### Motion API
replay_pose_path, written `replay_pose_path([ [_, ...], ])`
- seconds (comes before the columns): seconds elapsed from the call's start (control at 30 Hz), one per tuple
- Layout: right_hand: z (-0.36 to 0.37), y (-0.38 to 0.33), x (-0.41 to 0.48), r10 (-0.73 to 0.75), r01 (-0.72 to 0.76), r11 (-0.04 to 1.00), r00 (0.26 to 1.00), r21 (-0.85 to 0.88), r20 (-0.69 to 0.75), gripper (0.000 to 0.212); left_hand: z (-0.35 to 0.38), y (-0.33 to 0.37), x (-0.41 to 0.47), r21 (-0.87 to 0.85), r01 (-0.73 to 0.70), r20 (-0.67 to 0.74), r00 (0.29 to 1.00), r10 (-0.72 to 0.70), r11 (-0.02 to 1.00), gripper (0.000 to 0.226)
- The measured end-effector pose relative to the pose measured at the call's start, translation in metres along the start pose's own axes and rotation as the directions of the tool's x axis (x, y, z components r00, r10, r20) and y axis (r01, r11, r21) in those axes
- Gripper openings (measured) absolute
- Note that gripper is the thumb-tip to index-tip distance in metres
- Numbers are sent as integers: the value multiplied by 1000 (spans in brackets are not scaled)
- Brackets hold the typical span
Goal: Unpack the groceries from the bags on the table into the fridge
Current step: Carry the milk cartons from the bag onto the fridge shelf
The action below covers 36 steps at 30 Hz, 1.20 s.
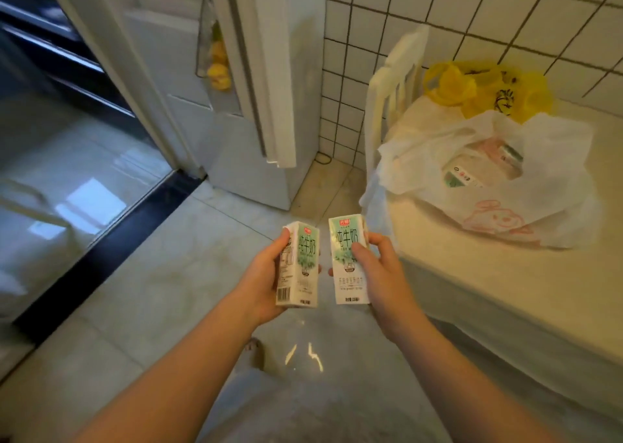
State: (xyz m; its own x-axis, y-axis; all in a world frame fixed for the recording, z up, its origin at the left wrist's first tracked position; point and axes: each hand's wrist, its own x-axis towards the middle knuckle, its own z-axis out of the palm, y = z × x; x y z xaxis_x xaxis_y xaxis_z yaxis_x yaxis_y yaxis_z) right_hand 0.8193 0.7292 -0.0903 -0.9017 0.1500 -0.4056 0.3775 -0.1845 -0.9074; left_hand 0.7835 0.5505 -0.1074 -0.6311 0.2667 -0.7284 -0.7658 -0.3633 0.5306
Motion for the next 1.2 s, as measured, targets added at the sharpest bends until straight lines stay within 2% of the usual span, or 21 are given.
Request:
replay_pose_path([
  [0.2,117,12,22,16,-10,998,994,-58,110,9,-92,58,-22,16,-104,-48,993,105,994,53],
  [0.5,326,19,61,4,14,993,988,-119,154,12,-263,178,-42,60,-234,-105,965,239,970,34],
  [0.63,399,8,77,-6,26,994,984,-108,178,11,-312,230,-44,143,-262,-181,941,285,954,32],
  [0.77,452,-15,97,-61,80,992,982,-102,179,9,-340,278,-39,191,-311,-185,920,345,931,36],
  [0.87,484,-38,117,-113,134,986,975,-103,191,7,-345,317,-31,231,-403,-168,880,444,885,39],
  [1.03,526,-82,157,-238,260,962,948,-80,212,10,-332,388,-20,267,-567,-189,762,619,780,32],
  [1.2,567,-150,222,-380,390,921,903,-12,201,13,-306,487,-1,287,-711,-141,632,762,642,35],
])
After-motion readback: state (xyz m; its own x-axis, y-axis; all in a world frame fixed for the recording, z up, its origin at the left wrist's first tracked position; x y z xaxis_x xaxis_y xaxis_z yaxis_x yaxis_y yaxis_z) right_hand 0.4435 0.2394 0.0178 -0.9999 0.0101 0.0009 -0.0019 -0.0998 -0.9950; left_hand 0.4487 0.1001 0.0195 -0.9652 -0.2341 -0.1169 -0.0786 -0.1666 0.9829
